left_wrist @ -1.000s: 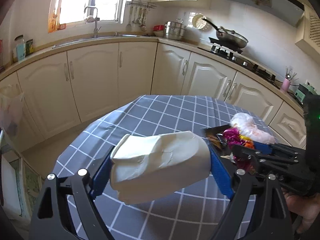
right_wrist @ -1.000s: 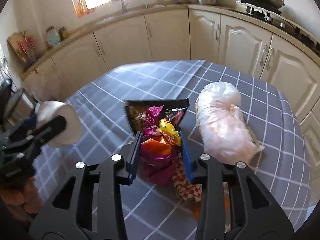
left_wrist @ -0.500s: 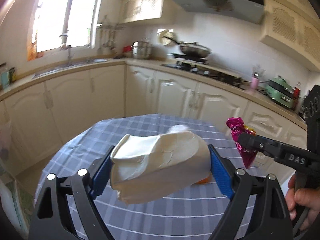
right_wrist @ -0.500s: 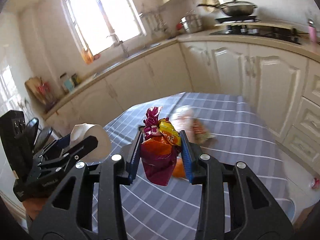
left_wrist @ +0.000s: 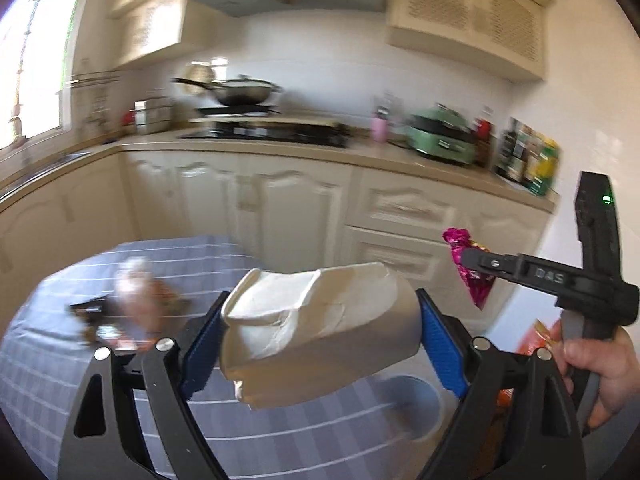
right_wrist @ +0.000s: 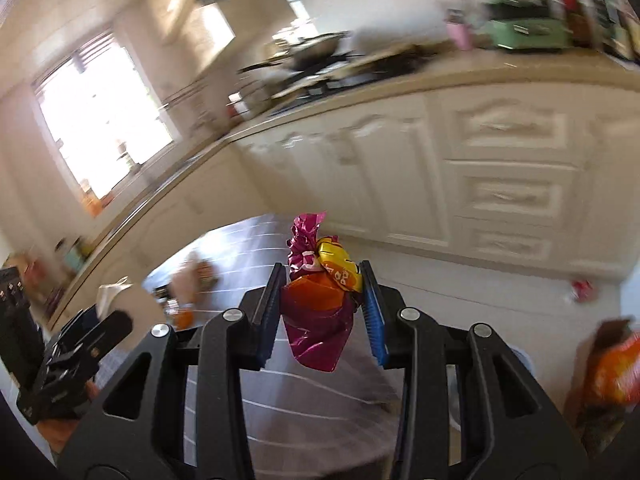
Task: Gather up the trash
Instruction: 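Carry the tissue and pink wrappers to the blue bin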
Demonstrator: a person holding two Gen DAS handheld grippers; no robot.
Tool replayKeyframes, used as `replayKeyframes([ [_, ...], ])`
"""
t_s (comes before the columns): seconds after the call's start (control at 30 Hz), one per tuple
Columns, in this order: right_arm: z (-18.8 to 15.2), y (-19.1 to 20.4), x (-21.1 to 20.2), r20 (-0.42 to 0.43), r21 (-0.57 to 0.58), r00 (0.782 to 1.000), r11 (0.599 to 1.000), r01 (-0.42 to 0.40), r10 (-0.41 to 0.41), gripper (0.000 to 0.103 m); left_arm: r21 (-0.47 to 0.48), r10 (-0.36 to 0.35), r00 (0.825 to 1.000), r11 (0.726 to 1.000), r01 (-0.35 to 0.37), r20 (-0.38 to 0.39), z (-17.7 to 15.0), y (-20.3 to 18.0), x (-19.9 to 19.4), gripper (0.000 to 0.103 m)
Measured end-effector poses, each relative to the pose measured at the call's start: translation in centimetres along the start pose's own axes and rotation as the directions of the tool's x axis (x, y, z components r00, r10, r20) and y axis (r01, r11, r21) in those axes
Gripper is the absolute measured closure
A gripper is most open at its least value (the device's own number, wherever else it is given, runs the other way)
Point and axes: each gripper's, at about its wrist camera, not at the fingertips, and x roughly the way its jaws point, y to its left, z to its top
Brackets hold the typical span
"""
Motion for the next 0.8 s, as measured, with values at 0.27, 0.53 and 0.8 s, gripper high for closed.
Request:
replayKeyframes([
  [0.27,-3.0,-11.3,-0.7,-0.064,0.149,0.991,0.981,0.123,-0.115,0.067,0.082,-0.139,0.984,0.985,0.149,-0.107,-2.8,-10.6,6.5,0.017],
  [0.53,-7.0,-19.1,2.2,-0.176,0.285,0.976,0.943,0.173,-0.126,0.066,0.035,-0.206,0.935,0.974,0.225,-0.290,-6.7,-16.0,15.0,0.017],
  [0.8,-9.5,-24.3,6.2,-0.255,0.384,0.959,0.898,0.214,-0.120,0.066,-0.101,-0.266,0.862,0.964,0.247,-0.431,-9.7,-17.9,22.7,0.017],
])
